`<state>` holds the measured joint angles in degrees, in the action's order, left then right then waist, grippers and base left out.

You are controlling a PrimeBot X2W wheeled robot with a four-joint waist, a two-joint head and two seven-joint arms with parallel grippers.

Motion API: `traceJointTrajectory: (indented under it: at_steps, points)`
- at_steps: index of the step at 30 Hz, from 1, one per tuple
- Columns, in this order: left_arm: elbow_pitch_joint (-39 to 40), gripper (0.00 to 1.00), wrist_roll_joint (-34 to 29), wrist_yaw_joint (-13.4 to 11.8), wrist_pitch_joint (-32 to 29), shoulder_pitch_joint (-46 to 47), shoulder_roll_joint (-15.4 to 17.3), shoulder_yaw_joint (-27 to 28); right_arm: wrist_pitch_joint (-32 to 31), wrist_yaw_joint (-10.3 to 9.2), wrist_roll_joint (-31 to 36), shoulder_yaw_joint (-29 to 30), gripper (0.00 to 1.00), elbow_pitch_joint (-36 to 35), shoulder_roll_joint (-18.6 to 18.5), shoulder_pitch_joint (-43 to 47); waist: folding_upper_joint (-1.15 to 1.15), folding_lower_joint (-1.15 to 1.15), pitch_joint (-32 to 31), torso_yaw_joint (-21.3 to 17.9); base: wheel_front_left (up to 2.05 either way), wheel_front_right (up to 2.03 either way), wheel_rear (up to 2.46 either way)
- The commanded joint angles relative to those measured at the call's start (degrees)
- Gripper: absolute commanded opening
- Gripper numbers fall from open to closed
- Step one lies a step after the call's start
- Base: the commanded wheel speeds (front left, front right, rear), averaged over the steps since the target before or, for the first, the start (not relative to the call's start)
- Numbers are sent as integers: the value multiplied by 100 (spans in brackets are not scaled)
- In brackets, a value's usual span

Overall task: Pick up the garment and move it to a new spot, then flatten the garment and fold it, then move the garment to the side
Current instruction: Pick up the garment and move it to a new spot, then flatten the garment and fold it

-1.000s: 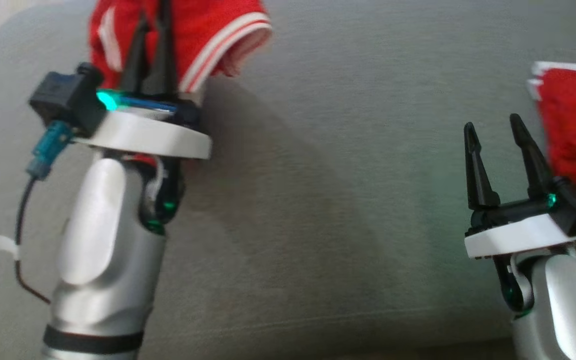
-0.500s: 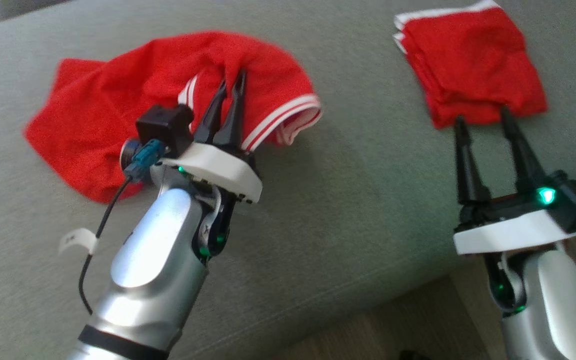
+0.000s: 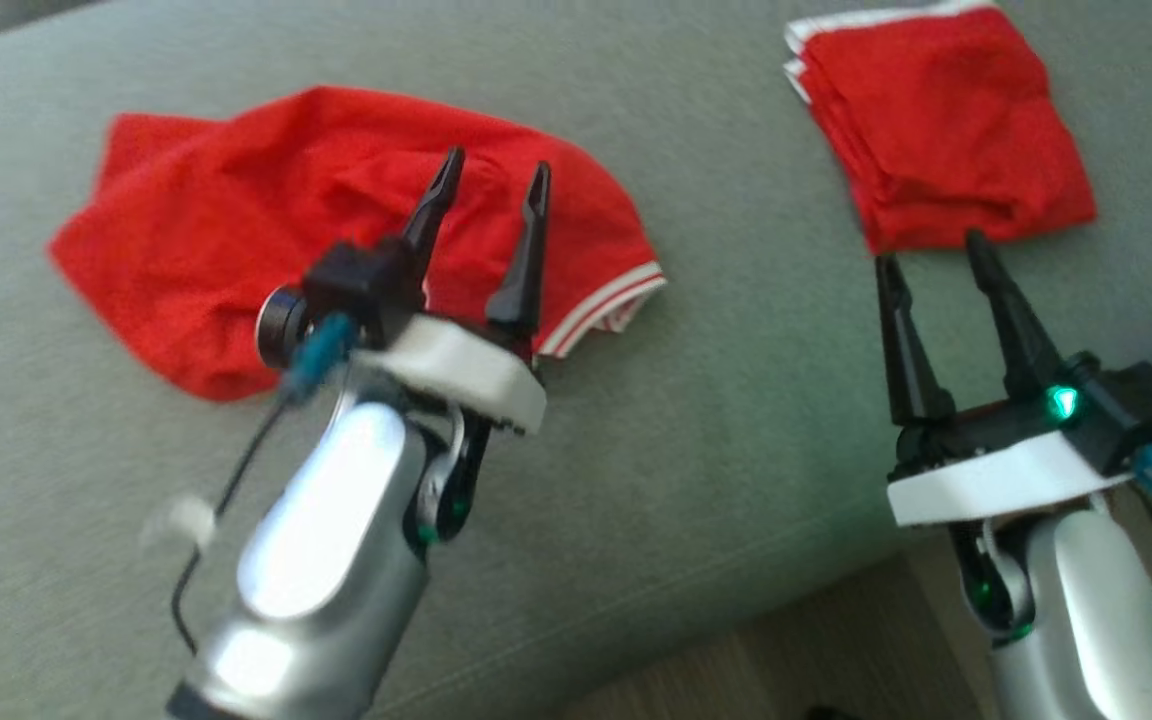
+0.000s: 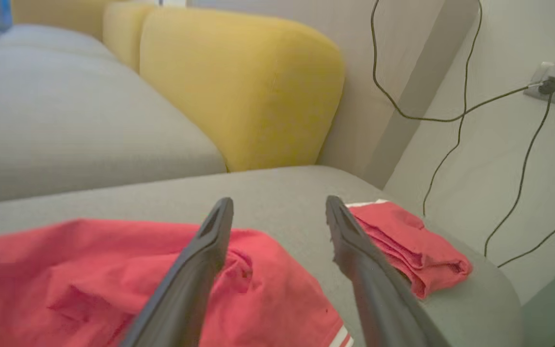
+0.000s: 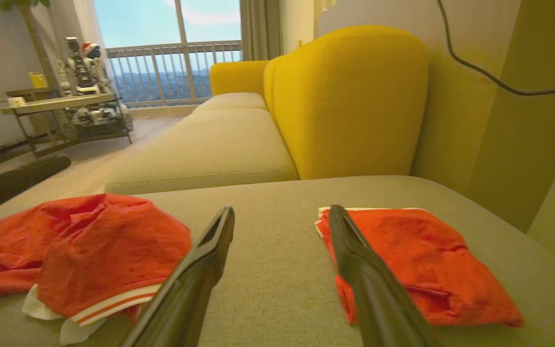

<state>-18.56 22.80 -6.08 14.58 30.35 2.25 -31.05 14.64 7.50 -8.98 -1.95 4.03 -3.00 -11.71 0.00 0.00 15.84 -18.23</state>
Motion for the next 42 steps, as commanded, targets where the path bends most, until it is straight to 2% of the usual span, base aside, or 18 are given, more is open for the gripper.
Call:
traceJointTrajectory:
  at_steps: [1,6,11,14,18,22,25,33,42]
  points:
    - [423,100,-271,-48,40,-253,64,242,36,-1,51,-144,100,-125,12,146,0,0,-376,395,0,0,0]
    - [1200,100,-690,-45,40,-1202,64,547,36,-1,130,-210,100,47,12,465,0,0,-925,957,0,0,0]
    - [1438,100,-956,-100,41,-1917,64,783,36,-1,129,-284,100,150,12,753,0,0,-1384,1344,0,0,0]
    - [1636,100,-1370,-203,41,-2377,64,1049,36,-1,51,-375,100,164,12,947,0,0,-1582,1654,0,0,0]
    - [1772,100,-1643,-371,41,-2709,73,1411,36,-1,139,-231,100,168,13,1059,0,0,-1691,1879,0,0,0]
    - [1884,100,-1750,-454,41,-3004,76,1728,36,-1,209,-23,100,99,13,1208,0,0,-1780,2020,0,0,0]
    - [1924,100,-1799,-406,41,-3191,75,1847,36,-1,151,86,100,66,13,1409,0,0,-1890,2098,0,0,0]
    - [1927,100,-1957,-201,41,-3577,83,1906,36,-1,119,189,100,54,13,1724,0,0,-2070,2120,0,0,0]
    - [1840,100,-1958,-204,41,-3709,72,1958,36,-1,118,230,100,57,13,1778,0,0,-2190,2103,0,0,0]
